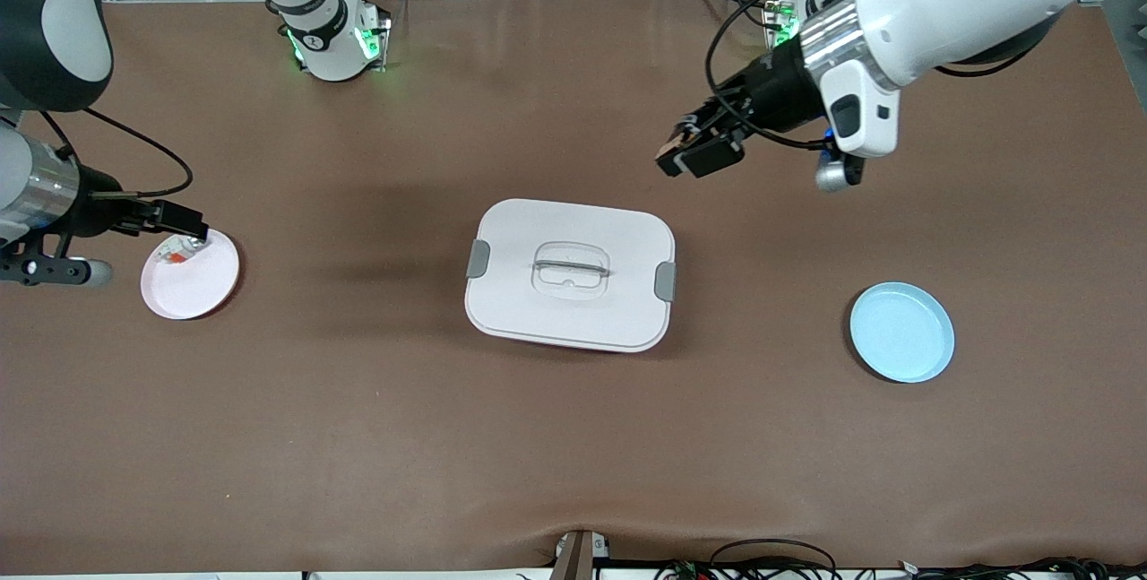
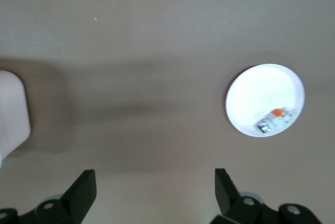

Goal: Transfer orange switch to right arm and place
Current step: 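Carry the switch over the white box while the right gripper reaches in, then bring the right gripper to the switch held by the left gripper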

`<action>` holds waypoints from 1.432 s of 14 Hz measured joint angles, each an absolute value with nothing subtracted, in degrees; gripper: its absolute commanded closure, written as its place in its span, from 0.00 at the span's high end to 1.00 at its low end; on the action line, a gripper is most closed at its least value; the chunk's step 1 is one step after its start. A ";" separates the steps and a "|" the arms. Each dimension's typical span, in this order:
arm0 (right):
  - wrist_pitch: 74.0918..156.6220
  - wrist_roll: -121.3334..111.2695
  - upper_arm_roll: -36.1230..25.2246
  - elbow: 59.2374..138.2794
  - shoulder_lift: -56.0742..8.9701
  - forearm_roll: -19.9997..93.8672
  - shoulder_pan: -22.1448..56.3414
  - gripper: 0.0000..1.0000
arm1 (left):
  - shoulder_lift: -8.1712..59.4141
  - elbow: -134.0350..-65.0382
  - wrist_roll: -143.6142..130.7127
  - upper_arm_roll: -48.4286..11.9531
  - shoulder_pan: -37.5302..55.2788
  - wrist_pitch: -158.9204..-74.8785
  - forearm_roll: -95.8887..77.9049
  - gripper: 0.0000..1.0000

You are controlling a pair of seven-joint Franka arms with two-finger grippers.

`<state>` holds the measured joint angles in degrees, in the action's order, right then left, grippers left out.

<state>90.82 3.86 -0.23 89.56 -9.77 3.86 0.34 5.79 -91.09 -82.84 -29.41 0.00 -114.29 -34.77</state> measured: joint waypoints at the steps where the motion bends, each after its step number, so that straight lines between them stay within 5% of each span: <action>1: 90.51 3.90 -0.14 89.49 -9.66 5.16 0.94 1.00 | 6.43 -91.03 -85.45 -29.46 1.07 -116.79 -34.77 0.27; 10: 84.89 -0.76 0.15 90.14 -6.92 25.86 2.47 1.00 | 14.88 -86.96 -100.16 -29.51 8.79 -127.89 -34.77 0.27; 20: 96.47 2.22 0.37 93.05 -5.71 37.38 11.47 1.00 | 18.68 -86.79 -101.94 -29.44 13.33 -135.61 -33.84 0.27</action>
